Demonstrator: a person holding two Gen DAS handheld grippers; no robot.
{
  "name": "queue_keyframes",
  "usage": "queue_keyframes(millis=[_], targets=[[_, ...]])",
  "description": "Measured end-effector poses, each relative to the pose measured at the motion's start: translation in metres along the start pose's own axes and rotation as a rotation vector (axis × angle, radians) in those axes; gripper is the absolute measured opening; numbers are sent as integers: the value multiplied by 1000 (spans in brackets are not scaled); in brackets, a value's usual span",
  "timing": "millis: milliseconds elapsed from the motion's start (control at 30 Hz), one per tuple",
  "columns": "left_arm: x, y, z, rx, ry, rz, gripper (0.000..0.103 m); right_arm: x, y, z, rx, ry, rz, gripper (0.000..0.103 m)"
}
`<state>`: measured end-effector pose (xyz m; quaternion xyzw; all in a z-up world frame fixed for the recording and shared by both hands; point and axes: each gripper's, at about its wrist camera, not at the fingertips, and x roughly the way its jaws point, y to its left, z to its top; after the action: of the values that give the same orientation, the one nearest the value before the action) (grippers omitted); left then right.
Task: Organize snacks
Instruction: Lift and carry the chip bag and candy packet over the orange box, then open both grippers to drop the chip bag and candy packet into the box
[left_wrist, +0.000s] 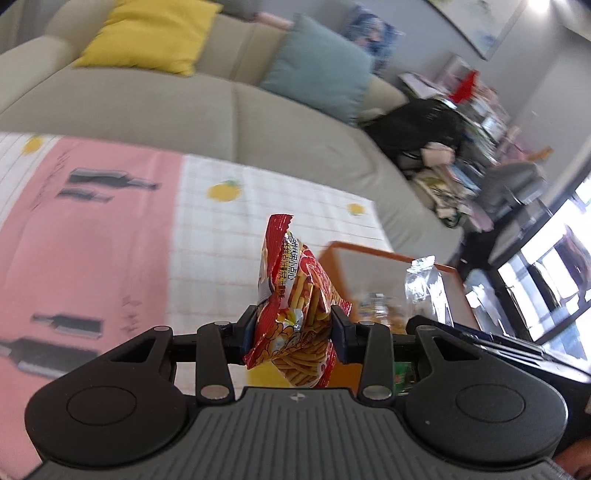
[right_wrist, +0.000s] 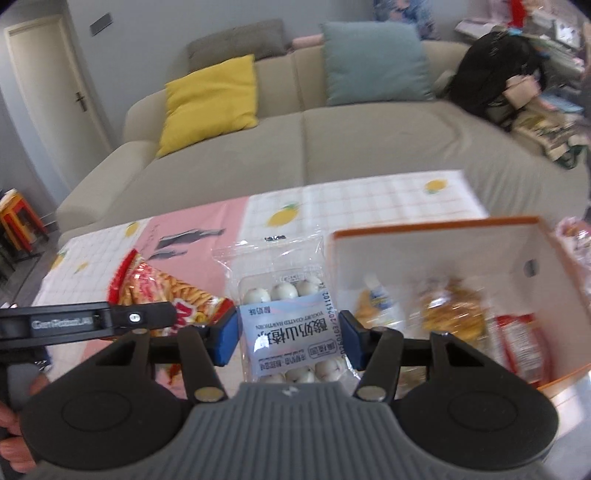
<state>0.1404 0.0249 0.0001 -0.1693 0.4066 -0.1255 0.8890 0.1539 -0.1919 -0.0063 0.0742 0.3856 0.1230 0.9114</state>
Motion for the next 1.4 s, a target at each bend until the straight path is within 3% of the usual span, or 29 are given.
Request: queue_keyframes(millis=[233, 533, 1033, 1400], targets=[[39, -68, 11, 140, 45, -90, 45, -12, -65, 17, 17, -5, -138, 55], [96, -127, 9, 298, 144, -125, 45, 12, -137, 21, 22, 49, -269, 55], [191, -151, -2, 384, 302, -73, 45, 79, -181, 11, -120, 186, -374, 56], [219, -152, -11, 398, 367, -29, 47, 115, -189, -1, -160, 277, -408, 59]])
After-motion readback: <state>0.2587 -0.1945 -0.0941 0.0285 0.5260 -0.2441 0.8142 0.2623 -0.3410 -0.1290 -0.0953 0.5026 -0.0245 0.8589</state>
